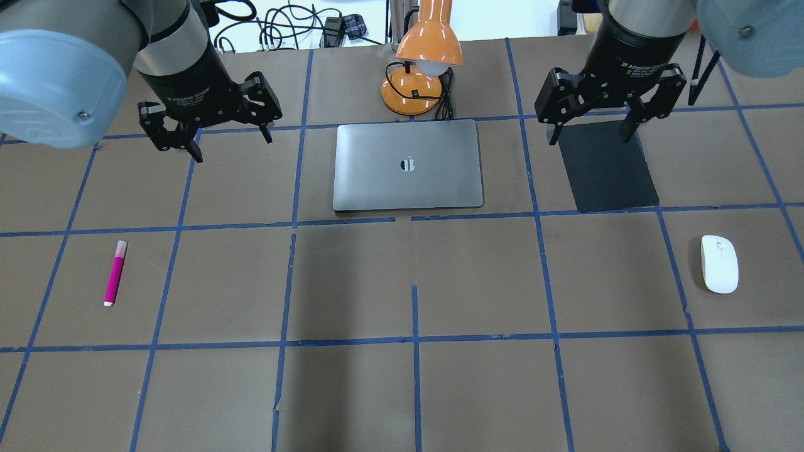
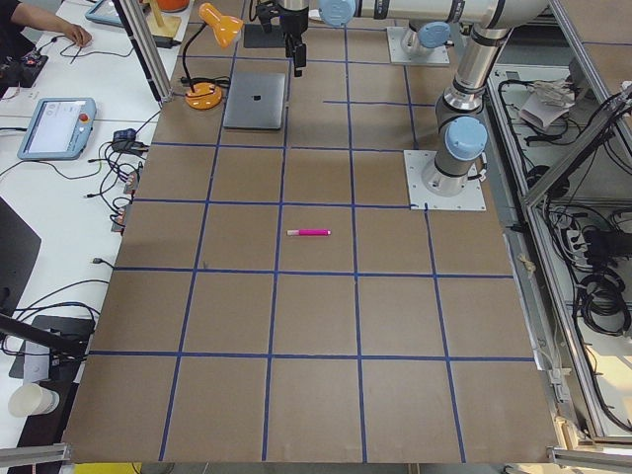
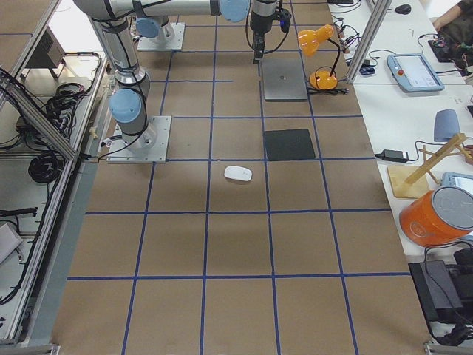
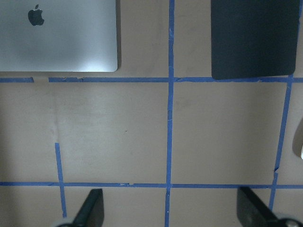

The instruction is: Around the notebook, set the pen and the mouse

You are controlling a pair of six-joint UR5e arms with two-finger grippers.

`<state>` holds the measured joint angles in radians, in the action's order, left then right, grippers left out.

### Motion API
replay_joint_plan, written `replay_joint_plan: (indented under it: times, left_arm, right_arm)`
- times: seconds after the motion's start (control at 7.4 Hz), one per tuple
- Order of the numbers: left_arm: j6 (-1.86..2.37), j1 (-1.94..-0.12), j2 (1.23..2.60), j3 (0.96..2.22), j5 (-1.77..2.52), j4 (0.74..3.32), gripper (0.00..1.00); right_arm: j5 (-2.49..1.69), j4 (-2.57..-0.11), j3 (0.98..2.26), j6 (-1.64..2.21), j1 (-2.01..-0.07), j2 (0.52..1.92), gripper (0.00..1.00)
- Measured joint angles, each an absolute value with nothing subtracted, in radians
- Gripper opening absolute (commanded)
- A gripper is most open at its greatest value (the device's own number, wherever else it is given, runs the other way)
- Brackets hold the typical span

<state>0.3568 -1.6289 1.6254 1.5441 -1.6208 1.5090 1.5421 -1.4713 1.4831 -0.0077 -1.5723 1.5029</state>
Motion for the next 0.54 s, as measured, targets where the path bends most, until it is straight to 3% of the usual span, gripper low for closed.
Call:
replay_joint_plan:
  times: [0.54]
  left_arm:
    - [0.282,-1.626,1.633,1.531,-1.623,1.508,1.0]
  right_arm:
    - [1.554,-1.49,1.49,-0.075,-1.556,1.503,1.0]
